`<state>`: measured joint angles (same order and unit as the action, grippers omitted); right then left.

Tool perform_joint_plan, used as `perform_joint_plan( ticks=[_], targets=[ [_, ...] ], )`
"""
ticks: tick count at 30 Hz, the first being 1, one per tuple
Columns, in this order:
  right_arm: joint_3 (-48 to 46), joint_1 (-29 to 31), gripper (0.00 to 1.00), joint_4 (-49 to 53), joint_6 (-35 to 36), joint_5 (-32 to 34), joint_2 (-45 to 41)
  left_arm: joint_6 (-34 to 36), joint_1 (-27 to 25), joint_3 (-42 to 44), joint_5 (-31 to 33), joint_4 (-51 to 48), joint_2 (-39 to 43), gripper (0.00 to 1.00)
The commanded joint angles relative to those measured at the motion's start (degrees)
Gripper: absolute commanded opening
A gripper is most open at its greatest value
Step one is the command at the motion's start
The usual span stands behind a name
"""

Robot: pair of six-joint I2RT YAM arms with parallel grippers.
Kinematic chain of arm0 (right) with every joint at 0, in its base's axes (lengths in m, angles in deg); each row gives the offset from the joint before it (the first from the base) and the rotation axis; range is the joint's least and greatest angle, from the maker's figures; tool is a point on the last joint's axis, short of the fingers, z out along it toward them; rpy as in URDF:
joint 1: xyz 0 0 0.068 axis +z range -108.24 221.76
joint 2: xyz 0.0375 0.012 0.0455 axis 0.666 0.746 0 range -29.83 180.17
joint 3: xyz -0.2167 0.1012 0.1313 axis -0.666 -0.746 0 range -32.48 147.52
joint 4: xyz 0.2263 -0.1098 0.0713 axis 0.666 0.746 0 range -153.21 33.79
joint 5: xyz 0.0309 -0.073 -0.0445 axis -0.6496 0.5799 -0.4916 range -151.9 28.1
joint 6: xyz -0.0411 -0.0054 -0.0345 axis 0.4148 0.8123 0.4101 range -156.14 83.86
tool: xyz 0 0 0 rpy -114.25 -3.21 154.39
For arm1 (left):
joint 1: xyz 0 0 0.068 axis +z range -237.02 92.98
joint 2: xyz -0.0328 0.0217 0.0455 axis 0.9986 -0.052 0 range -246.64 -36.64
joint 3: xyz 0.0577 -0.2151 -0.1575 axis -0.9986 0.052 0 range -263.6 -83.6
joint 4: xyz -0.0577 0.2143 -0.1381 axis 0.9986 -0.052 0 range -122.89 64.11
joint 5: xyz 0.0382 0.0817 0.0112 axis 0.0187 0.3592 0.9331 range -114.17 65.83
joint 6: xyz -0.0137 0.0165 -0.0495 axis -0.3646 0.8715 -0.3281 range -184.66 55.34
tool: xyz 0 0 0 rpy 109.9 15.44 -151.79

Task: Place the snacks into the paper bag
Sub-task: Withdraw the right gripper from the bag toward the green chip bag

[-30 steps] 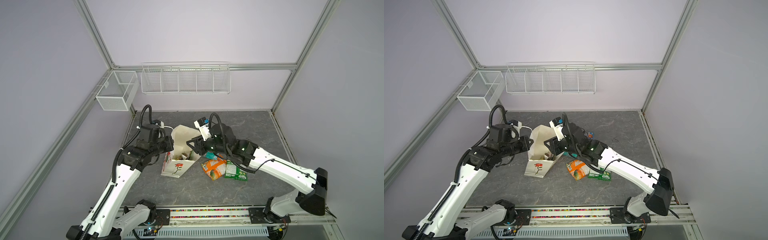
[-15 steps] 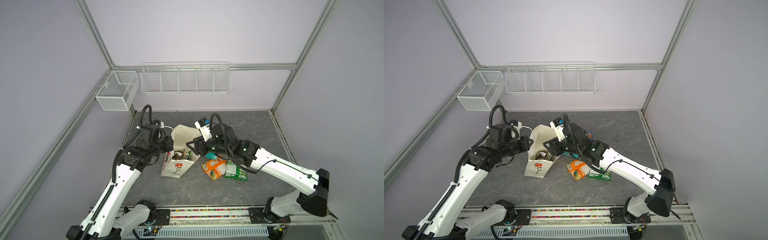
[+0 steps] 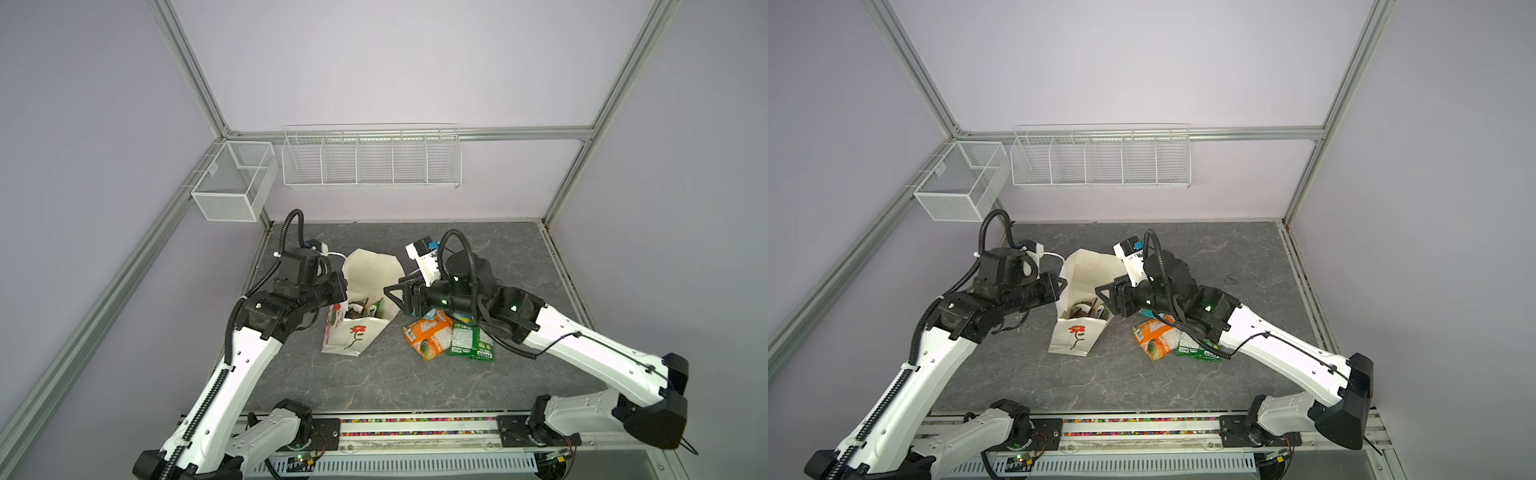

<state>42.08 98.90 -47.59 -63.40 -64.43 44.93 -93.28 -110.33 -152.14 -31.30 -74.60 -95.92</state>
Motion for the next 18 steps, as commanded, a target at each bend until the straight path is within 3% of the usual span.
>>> perform_joint_plan(
  ticks=[1, 18],
  targets=[
    [-1.98, -0.20, 0.63, -0.19, -1.10, 2.08, -2.76, 0.47, -0.26, -0.24, 0.45, 0.19, 0.12, 0.00],
    [-7.45, -5.12, 0.75, 5.40, -4.13, 13.48, -15.60, 0.47, -0.25, 0.37, 0.45, 0.63, 0.16, 0.00]
  ],
)
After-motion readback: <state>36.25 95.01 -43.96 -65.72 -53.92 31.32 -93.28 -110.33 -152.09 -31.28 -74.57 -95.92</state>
